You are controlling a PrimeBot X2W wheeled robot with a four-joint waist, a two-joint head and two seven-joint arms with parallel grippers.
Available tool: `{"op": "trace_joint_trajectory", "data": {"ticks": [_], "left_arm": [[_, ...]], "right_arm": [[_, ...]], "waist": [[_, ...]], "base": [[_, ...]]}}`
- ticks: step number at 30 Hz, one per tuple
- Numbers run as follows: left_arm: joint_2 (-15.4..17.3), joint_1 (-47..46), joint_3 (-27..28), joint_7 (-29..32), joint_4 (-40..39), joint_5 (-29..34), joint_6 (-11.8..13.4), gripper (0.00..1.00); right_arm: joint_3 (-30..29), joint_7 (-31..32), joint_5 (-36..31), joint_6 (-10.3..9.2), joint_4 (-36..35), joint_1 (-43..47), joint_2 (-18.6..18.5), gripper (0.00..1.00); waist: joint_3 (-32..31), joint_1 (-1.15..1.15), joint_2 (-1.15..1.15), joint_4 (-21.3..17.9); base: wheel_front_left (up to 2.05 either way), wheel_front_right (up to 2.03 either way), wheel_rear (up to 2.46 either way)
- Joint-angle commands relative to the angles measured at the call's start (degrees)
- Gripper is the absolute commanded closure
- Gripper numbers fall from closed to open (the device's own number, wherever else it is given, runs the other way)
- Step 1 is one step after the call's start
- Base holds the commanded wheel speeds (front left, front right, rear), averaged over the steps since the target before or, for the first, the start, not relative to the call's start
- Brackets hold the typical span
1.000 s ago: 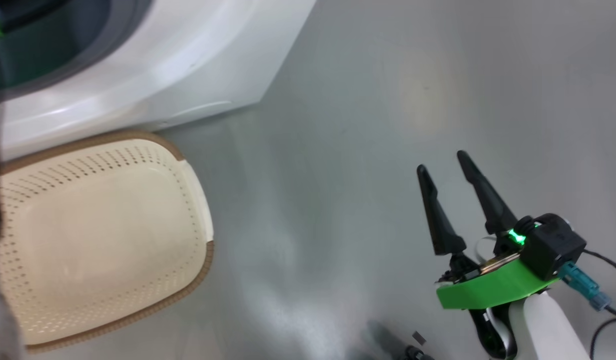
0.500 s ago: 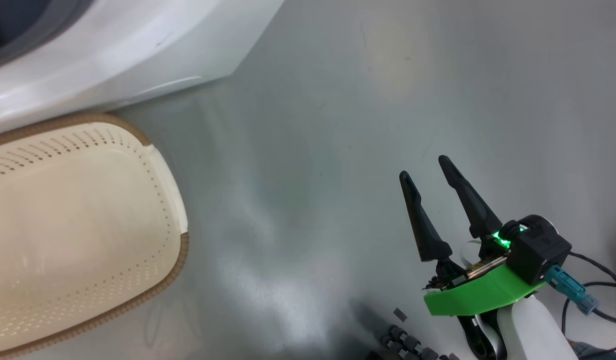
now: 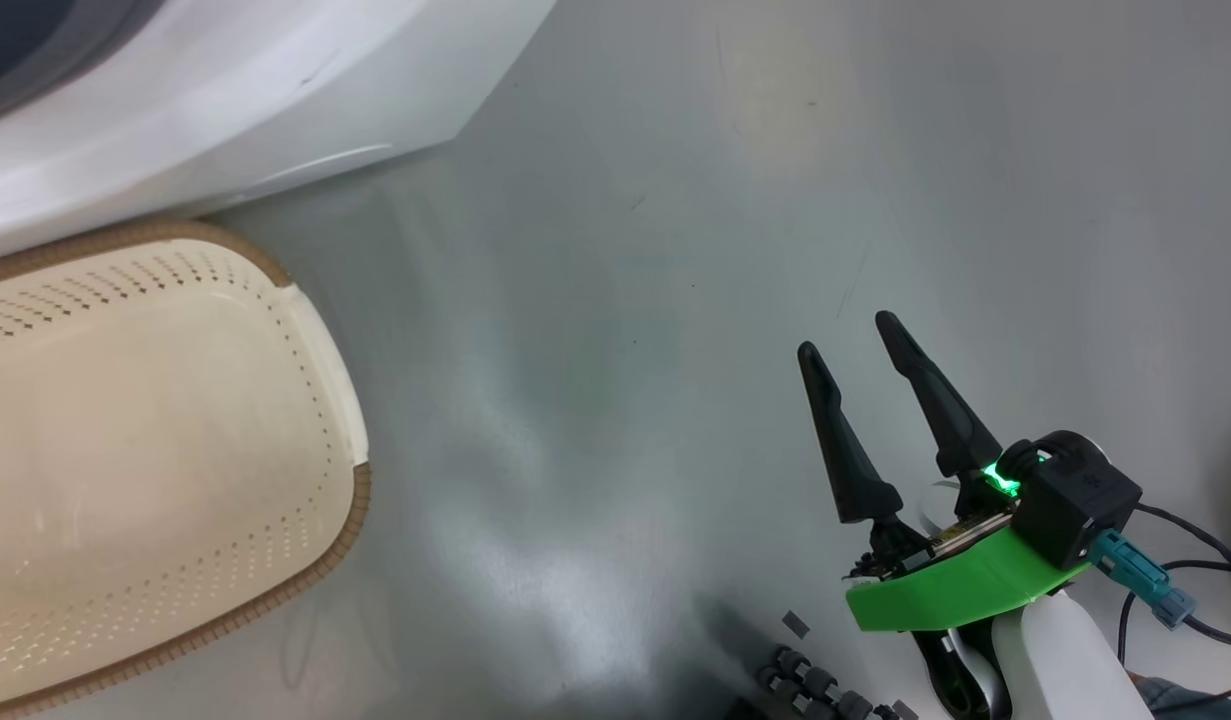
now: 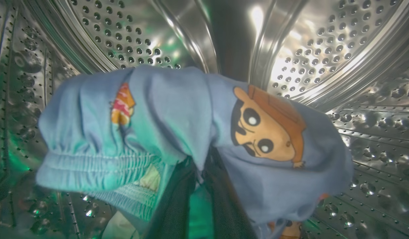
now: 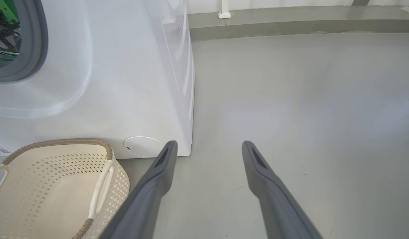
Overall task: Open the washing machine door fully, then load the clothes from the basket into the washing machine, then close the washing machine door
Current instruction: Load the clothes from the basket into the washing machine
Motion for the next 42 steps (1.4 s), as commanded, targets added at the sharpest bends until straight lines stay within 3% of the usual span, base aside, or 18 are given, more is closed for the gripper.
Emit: {"op": "trace_joint_trajectory", "data": {"ticks": [1,2,3,16,25,42], "left_arm": [[1.8,-1.1,-0.1,-0.1,-1.0,0.4,0.6,0.51],[1.7,-1.5,-0.2,-0.1,-0.1,0.4,1.0,0.17],[1.6,-1.8,-0.3,-0.1,0.7,0.4,1.1,0.00],[-1.9,-1.8,0.7,-1.3,3.3,-1.8,3.5,0.00],[-4.9,4.5,2.1,-1.4,-4.2,-2.4,5.4,0.00],[-9.4,16.4,3.7,-1.4,-10.8,-3.2,4.5,0.00]], "right_arm": [[0.9,-0.3,0.6,0.09,-0.9,0.7,-0.5,0.00],[1.0,-0.3,0.7,0.09,-0.9,0.7,-0.5,0.00],[1.1,-0.3,0.8,0.09,-0.9,0.6,-0.5,0.00],[0.6,-0.3,0.5,0.09,-0.7,0.2,-0.5,0.00],[0.3,-0.3,0.3,0.09,-0.6,-0.2,-0.5,0.00],[-0.4,-0.3,-0.2,0.09,0.2,0.3,-0.5,0.00]], "waist": [[-0.1,0.00,0.00,0.1],[-0.2,0.00,0.00,0.2],[-0.4,0.00,0.00,0.2],[-2.0,0.00,0.00,1.8],[-3.6,0.00,0.00,3.5],[-8.8,0.00,0.00,6.6]], "base": [[0.00,0.00,0.00],[0.00,0.00,0.00],[0.00,0.00,0.00],[0.00,0.00,0.00],[0.00,0.00,0.00],[0.00,0.00,0.00]]}}
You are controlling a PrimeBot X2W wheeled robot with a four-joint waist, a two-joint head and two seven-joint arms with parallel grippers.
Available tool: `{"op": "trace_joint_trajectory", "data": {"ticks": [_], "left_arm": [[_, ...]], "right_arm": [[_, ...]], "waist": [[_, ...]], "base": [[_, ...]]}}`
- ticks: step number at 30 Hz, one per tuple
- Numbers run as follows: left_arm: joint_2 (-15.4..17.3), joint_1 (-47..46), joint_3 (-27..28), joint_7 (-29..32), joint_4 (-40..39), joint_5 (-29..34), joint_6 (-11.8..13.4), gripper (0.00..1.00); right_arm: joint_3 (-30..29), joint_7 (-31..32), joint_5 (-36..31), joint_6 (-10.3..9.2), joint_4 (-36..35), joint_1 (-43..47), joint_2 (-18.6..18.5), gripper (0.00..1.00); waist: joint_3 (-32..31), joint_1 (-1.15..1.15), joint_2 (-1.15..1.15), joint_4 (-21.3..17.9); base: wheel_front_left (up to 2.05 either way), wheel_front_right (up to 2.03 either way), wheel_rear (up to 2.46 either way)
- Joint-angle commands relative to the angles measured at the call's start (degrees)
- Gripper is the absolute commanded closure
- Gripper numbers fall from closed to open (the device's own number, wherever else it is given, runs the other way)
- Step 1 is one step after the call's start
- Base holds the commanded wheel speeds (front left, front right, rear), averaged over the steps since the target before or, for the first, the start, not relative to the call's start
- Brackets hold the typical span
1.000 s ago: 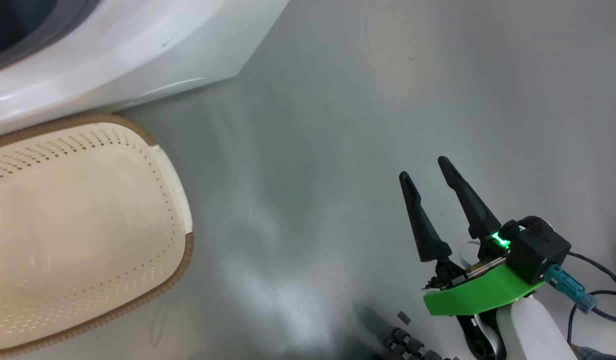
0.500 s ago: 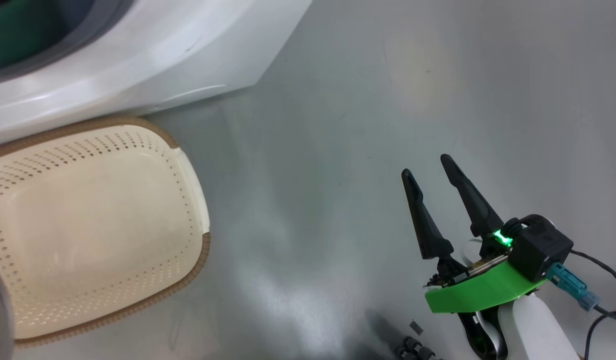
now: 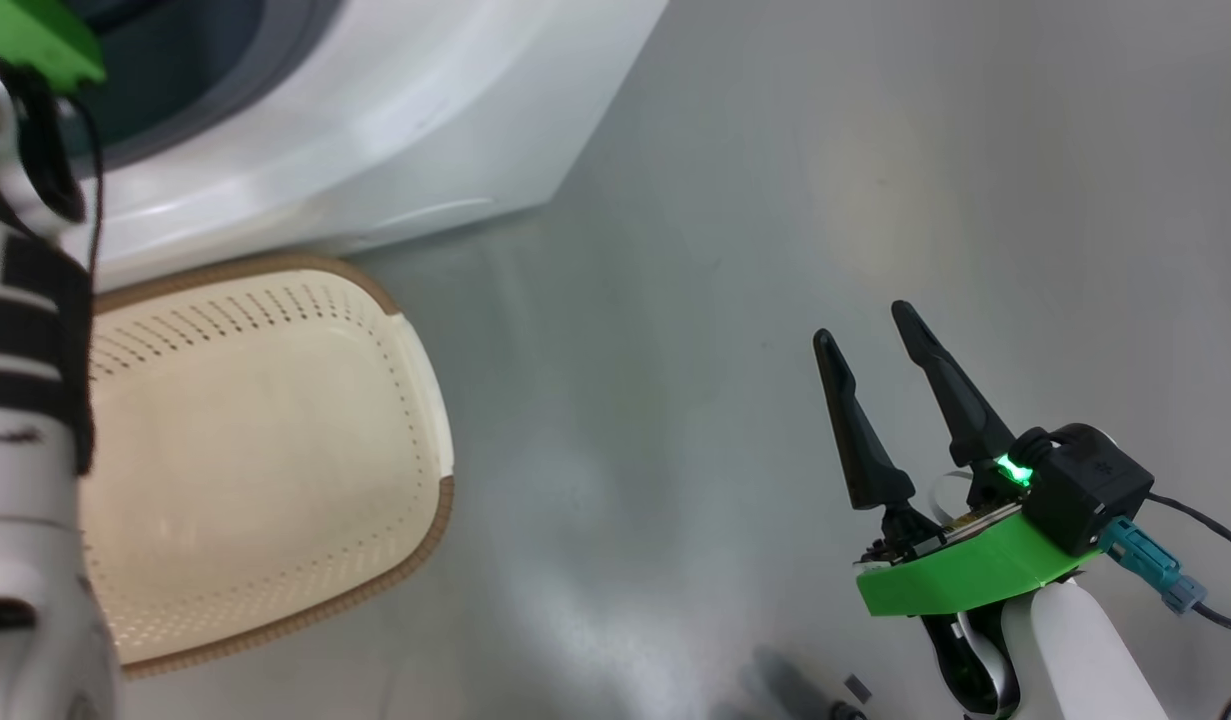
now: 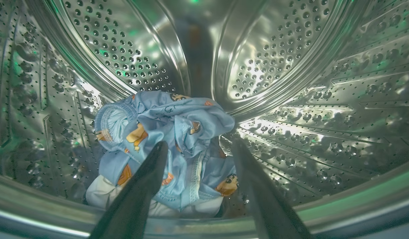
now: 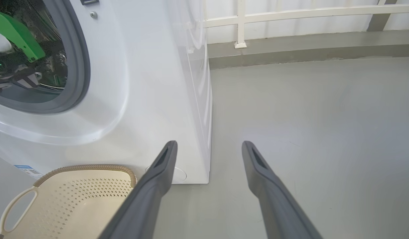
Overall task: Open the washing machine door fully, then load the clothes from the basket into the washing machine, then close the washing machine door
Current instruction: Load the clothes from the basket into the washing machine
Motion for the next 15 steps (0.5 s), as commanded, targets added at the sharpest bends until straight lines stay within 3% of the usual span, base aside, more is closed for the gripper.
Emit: {"op": "trace_joint_trajectory", "data": {"ticks": [1,15], "left_arm": [[1.1,2.8,1.0,-0.3,-2.3,-0.4,-0.4,0.00],[-4.0,18.7,0.5,-0.3,-6.3,-0.4,-3.4,0.00]], "right_arm": [[1.0,-0.3,-0.3,0.09,-0.9,1.5,-0.5,0.00],[-1.6,-0.3,-2.9,0.09,0.8,4.6,-0.5,0.00]], "waist": [[-2.3,0.00,0.00,1.3],[-13.4,0.00,0.00,7.1]], "base": [[0.00,0.00,0.00],[0.00,0.00,0.00]]}}
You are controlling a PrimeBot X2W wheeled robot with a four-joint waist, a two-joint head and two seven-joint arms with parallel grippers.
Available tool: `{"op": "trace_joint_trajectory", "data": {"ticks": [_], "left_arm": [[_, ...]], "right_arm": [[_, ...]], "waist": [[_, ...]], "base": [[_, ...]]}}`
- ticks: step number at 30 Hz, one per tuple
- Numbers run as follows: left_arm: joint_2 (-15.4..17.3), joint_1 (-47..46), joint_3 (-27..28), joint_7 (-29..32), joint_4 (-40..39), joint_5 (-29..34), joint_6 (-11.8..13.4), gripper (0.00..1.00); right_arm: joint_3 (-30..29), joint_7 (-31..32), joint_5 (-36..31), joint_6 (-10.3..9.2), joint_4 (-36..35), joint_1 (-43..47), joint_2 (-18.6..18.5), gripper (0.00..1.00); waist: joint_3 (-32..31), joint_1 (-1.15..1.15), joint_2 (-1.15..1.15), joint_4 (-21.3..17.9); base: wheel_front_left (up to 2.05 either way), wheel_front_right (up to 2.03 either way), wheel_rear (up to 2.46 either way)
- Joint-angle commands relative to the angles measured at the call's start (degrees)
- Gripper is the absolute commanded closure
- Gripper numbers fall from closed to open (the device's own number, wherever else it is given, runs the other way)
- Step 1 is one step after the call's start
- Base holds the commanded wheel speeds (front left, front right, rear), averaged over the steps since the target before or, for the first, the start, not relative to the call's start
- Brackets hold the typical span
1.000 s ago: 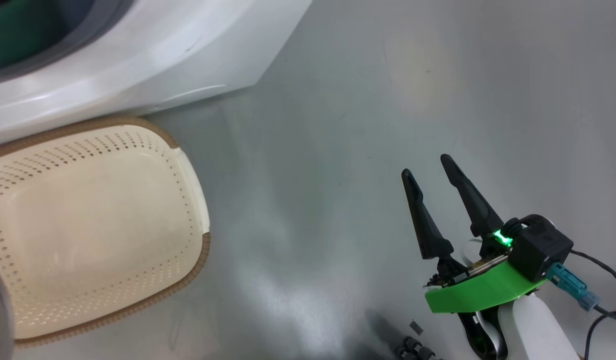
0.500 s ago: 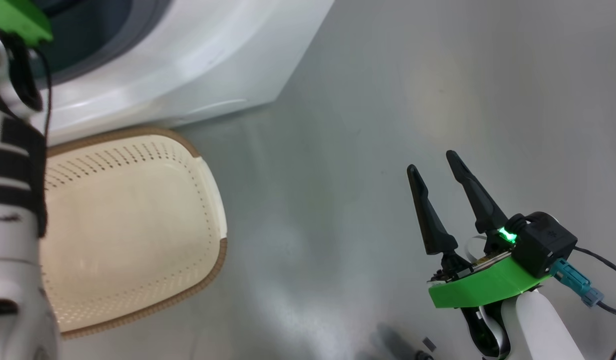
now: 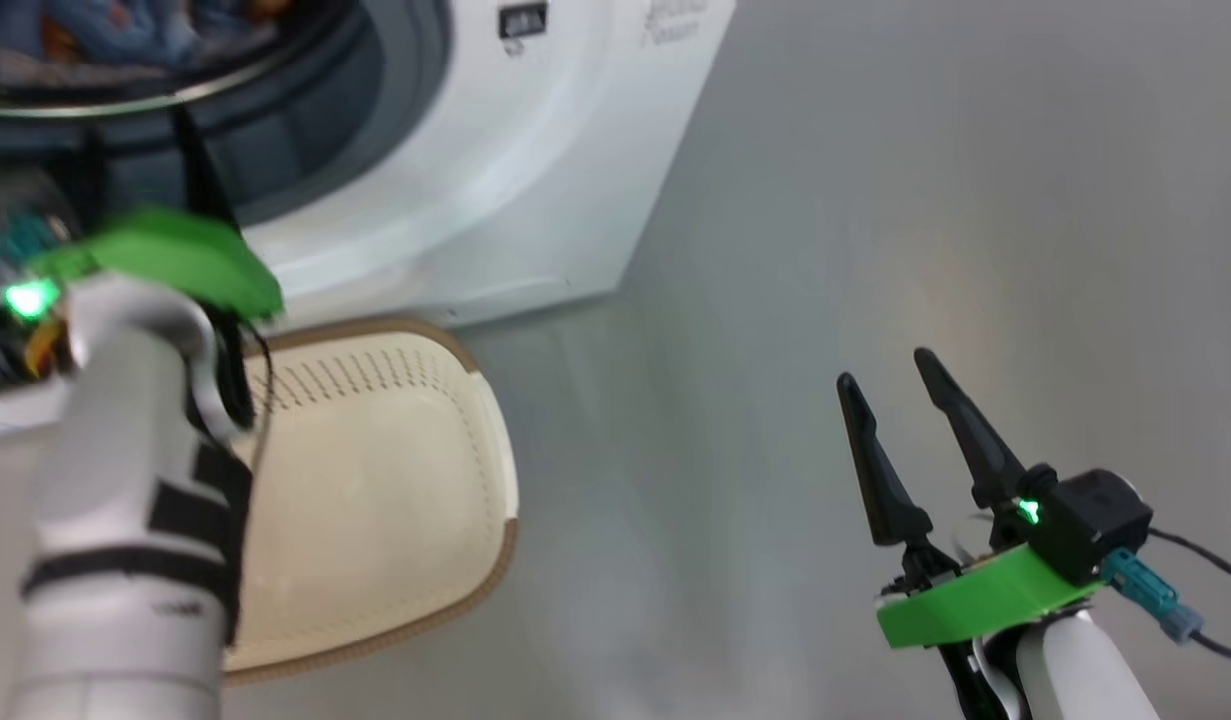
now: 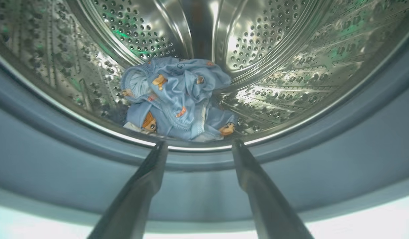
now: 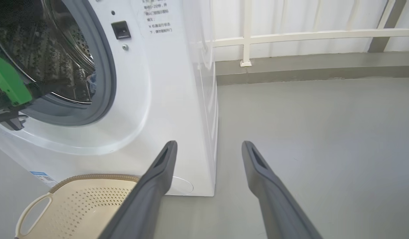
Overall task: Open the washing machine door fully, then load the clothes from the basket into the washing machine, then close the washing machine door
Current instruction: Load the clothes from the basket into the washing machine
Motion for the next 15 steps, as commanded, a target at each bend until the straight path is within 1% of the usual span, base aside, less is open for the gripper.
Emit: {"op": "trace_joint_trajectory", "data": {"ticks": [1,8,12,15], "left_arm": [[1.3,2.3,0.7,-0.3,-1.8,0.1,-0.3,0.00],[-0.4,12.6,-1.2,-0.3,-3.9,-1.6,-2.5,0.00],[-0.6,17.6,-2.5,-0.3,-5.2,-4.7,-3.8,0.00],[-0.7,21.3,-4.9,-0.3,-7.0,-7.4,-3.9,0.00]], "right_arm": [[0.7,-0.3,-0.4,0.09,-1.0,1.7,-0.3,0.00],[-0.7,-0.3,-1.6,0.09,-0.3,5.0,-0.3,0.00],[-1.4,-0.3,-2.3,0.09,-0.3,6.9,-0.3,0.00],[-1.9,-0.3,-2.6,0.09,-0.4,8.2,-0.3,0.00]], "waist": [[-5.1,0.01,0.00,3.3],[-11.8,0.01,0.00,6.1],[-14.8,0.01,0.00,7.8],[-16.7,0.01,0.00,8.8]], "base": [[0.00,0.00,0.00],[0.00,0.00,0.00],[0.00,0.00,0.00],[0.00,0.00,0.00]]}}
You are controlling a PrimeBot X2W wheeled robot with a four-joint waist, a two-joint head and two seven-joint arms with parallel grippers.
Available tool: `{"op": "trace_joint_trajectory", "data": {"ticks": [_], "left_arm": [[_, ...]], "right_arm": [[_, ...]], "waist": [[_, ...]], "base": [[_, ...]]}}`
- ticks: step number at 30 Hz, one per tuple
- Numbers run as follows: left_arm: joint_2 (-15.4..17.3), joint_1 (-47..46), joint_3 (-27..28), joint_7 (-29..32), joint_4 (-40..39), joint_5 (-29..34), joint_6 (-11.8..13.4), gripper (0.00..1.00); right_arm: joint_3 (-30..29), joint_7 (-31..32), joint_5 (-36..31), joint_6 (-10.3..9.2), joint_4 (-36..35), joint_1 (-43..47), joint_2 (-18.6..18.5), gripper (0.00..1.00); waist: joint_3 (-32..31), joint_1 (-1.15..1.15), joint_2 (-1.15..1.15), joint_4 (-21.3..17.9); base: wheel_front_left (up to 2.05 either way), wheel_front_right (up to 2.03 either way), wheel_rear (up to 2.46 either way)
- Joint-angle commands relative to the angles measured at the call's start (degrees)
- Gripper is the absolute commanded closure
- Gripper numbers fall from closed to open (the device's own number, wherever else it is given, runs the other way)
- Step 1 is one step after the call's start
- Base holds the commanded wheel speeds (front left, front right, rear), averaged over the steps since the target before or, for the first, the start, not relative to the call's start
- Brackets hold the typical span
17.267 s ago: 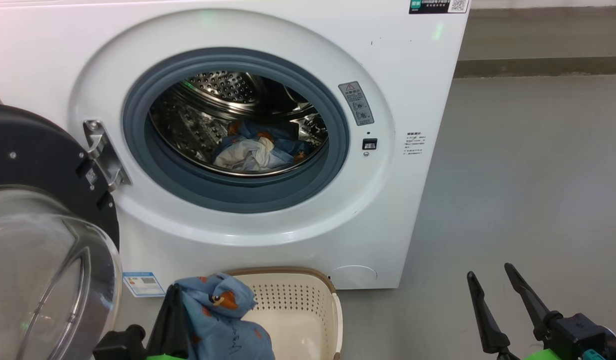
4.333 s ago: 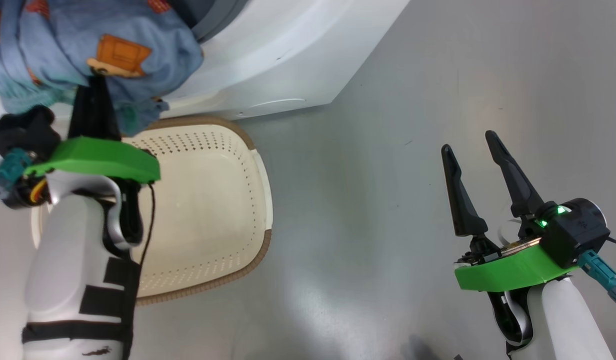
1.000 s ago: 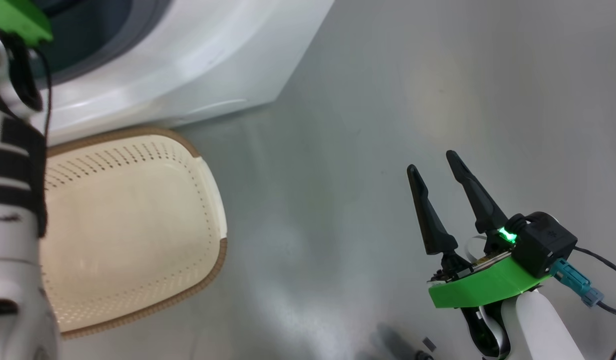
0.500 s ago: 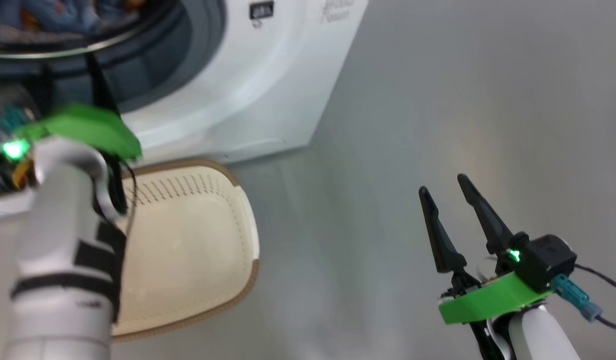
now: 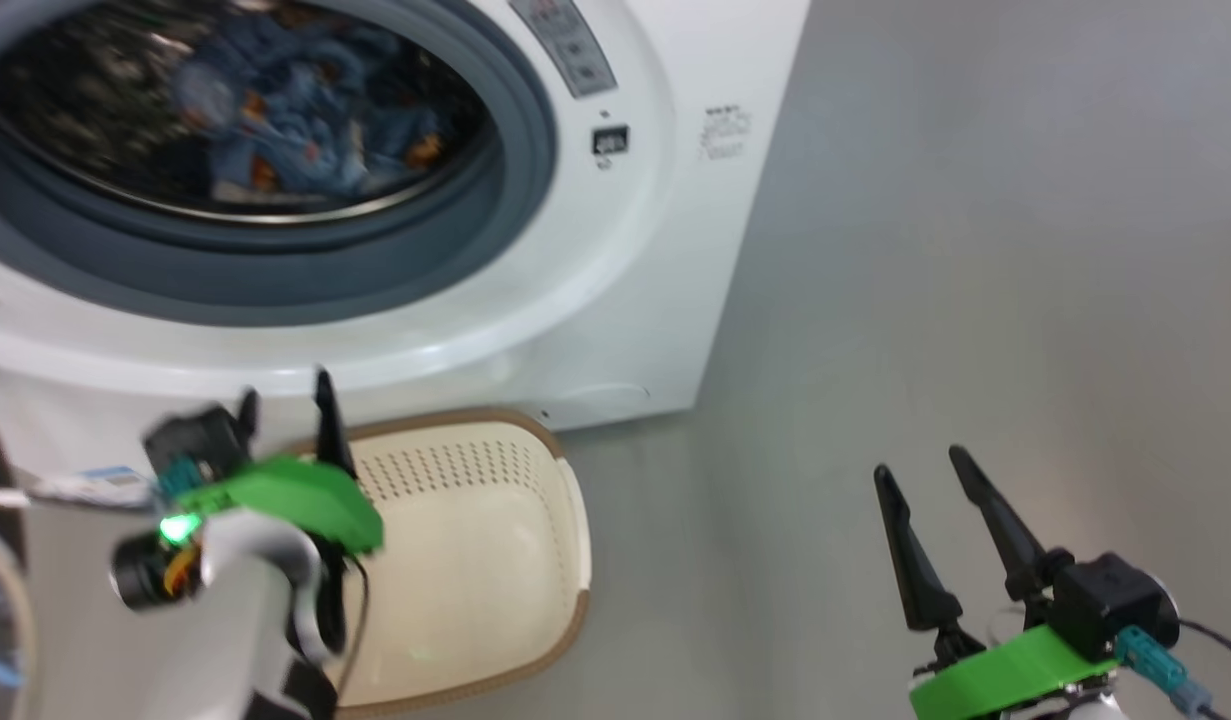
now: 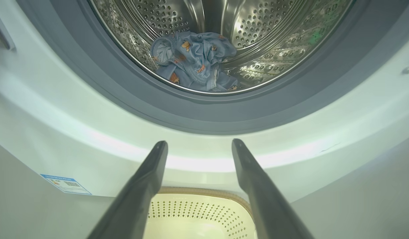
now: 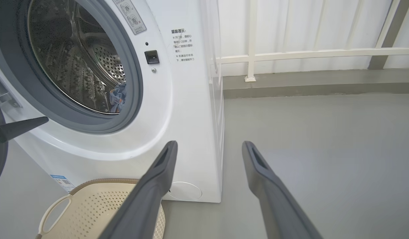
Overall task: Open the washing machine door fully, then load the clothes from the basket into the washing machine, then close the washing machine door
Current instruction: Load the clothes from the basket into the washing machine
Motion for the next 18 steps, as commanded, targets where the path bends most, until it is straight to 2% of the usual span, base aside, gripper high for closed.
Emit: {"op": "trace_joint_trajectory", "data": {"ticks": [1,3,6,18], "left_arm": [[1.4,1.8,0.3,-0.3,-2.2,-0.7,0.1,0.00],[1.4,4.4,-1.6,-0.3,-3.1,-2.6,-0.4,0.00],[1.4,7.7,-2.8,-0.3,-5.0,-3.6,0.5,0.00],[3.1,20.9,-1.9,-0.3,-15.4,-2.4,2.0,0.00]], "right_arm": [[1.3,-0.3,-0.7,0.09,-1.4,0.8,-0.4,0.00],[1.1,-0.3,-0.7,0.09,-1.4,1.6,-0.5,0.00],[0.9,-0.3,-0.7,0.09,-1.4,2.5,-0.6,0.00],[0.8,-0.3,-0.5,0.09,-1.2,5.2,-0.9,0.00]], "waist": [[-4.5,0.01,0.00,3.5],[-5.5,0.01,0.00,4.1],[-7.2,0.01,0.00,4.8],[-11.4,0.01,0.00,5.6]], "base": [[0.00,0.00,0.00],[0.00,0.00,0.00],[0.00,0.00,0.00],[0.00,0.00,0.00]]}}
